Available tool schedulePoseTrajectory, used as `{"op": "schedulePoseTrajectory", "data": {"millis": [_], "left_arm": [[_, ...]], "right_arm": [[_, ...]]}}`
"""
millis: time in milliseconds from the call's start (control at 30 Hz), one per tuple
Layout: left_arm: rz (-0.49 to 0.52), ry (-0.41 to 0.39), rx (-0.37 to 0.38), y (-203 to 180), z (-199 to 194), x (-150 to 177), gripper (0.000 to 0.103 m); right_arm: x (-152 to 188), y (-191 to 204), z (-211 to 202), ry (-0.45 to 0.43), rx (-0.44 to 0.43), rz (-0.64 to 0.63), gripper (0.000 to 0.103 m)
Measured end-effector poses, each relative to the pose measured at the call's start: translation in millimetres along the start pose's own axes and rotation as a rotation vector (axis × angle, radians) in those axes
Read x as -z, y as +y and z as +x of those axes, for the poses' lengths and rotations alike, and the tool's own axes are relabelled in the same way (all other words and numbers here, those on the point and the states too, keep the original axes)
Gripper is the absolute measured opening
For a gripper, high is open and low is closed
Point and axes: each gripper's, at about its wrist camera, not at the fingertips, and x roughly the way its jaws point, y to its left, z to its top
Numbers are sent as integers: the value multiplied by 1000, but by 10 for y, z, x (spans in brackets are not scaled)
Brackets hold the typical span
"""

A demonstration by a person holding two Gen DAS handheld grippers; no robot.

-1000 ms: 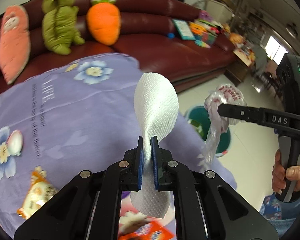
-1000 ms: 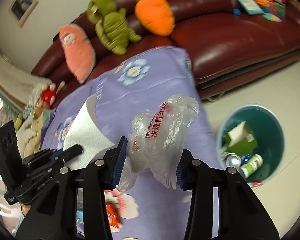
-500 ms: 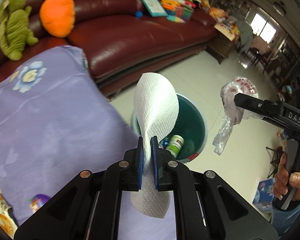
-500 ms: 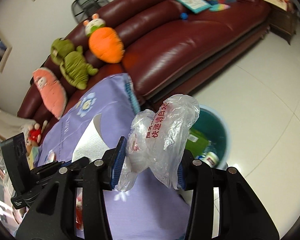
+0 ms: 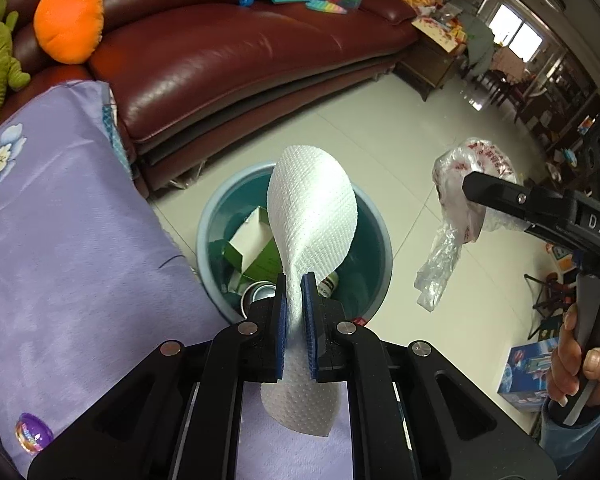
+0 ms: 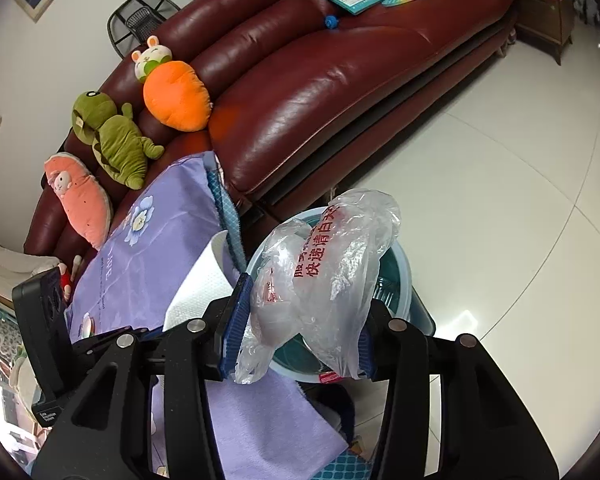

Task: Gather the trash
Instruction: 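Carry tissue and bag over the teal bin and open both tools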

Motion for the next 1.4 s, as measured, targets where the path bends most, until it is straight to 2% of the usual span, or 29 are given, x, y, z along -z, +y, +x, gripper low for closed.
{"op": "schedulePoseTrajectory", "data": {"millis": [367,400,467,533,600,667,800,933,1200,1300,1367,1400], "left_arm": [[5,56,29,-18,426,-79,11],[2,63,33,-12,473,-85,14],[-3,72,39,-4,549,-101,26],[-4,67,32,-6,585,-111,64],[2,37,15,-8,570,-117,74],[5,30,18,-11,542,-110,76],[-10,28,11,62,460,-56,88],[-36,28,7,167,339,30,94],[-76,-5,-24,406,105,176,94],[-91,-12,-17,488,35,207,95],[-97,-19,-18,519,0,222,95],[-99,-21,-17,536,-17,226,95]], "right_arm": [[-106,-107,191,25,28,16,46],[-109,-112,205,27,32,18,46],[-121,-124,235,31,41,21,46],[-133,-138,255,34,52,23,46],[-138,-119,280,36,61,25,46],[-142,-109,310,41,69,28,46],[-140,-45,395,56,76,24,47],[-129,53,461,67,77,9,47],[-110,278,563,88,85,-33,48],[-94,356,591,97,92,-50,52],[-93,406,628,107,95,-61,60],[-90,429,644,111,99,-64,67]]}}
